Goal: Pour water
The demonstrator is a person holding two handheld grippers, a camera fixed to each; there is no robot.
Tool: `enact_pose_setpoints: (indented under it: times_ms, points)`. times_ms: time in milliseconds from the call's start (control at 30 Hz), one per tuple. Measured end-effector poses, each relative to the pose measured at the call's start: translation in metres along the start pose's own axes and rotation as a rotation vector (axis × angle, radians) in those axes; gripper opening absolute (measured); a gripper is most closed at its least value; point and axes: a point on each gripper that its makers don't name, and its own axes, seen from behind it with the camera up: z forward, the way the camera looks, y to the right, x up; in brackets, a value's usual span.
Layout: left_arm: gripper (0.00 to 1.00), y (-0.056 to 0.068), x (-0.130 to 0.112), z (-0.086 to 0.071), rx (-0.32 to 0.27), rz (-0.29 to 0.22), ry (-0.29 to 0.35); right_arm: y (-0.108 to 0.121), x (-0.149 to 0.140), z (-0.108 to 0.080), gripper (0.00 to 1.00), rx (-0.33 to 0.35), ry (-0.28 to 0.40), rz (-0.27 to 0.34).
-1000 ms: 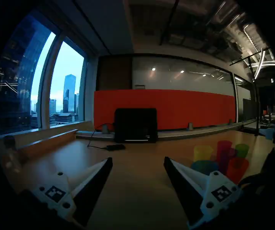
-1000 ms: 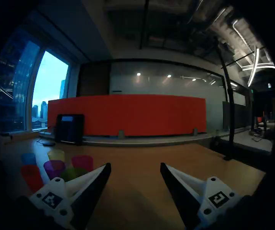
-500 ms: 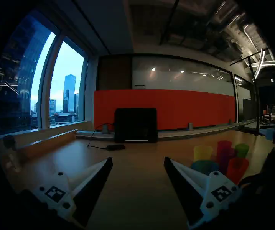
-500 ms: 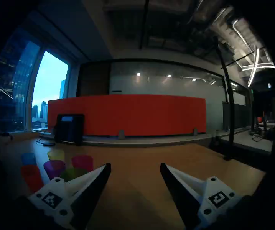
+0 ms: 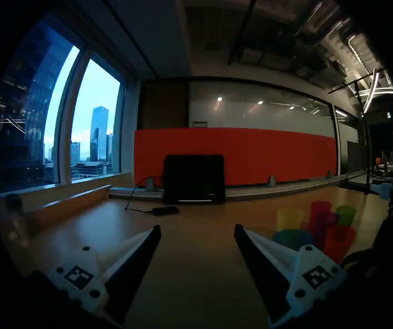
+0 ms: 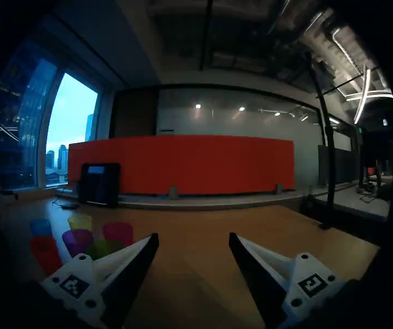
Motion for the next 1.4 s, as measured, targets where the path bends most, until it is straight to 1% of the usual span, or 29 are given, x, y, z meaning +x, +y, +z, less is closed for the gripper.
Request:
enact_pose_setpoints:
  times_ms: [800,1000,1267,1400]
  points:
    - [1.00,-0.002,0.000,0.000,0.000,0.001,0.000,-0.001,0.000,0.000,0.99,0.002,0.000,-0.001]
    - [1.00,0.000,0.000,0.000,-0.003,0.001,0.000,-0.001,0.000,0.001,0.99,0.004,0.000,-0.001]
    - [1.00,0.002,0.001,0.000,-0.008,0.001,0.002,-0.002,-0.002,0.006,0.99,0.010,-0.024,-0.019]
    - [1.00,0.004,0.015,0.000,-0.015,-0.007,0.003,-0.003,0.013,0.007,0.99,0.019,-0.017,-0.030]
